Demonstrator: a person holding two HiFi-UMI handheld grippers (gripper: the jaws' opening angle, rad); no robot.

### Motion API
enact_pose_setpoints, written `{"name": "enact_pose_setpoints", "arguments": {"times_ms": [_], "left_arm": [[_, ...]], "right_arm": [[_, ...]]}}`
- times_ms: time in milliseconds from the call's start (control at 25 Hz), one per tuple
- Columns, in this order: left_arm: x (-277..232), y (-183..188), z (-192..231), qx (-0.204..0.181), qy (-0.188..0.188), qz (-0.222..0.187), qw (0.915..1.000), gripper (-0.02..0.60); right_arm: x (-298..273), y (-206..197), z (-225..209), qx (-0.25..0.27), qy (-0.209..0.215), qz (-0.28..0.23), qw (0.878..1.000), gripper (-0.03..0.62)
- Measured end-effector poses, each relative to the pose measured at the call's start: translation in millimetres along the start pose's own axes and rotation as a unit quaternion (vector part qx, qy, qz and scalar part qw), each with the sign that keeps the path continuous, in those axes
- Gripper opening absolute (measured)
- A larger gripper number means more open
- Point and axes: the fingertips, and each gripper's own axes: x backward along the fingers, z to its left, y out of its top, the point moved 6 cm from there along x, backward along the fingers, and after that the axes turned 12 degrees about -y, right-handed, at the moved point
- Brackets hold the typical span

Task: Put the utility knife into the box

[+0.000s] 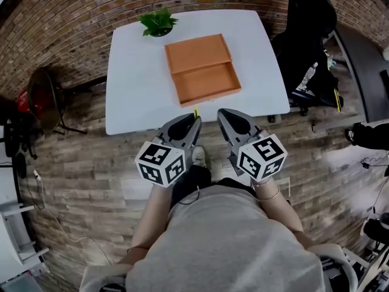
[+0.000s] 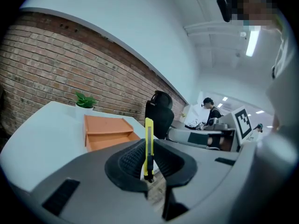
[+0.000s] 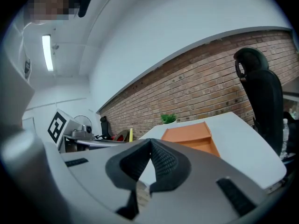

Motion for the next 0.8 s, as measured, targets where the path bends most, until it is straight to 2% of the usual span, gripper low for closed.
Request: {"name": "enact_pose_setpoints", "arguments": {"times_ms": [400, 800], "left_arm": [[-38.2, 43.2, 76.8, -0.021, -0.045, 0.033, 0.9982, 0.049], [-45.0, 44.6, 101.0, -0.012, -0.061, 0.05, 0.9968, 0.049]], "right_arm": [[-72.1, 30.8, -27.5, -0.015, -0.054, -0.017, 0.998, -0.002], [-96.1, 26.2, -27.1, -0.019, -0.063, 0.005, 0.998, -0.002]]}}
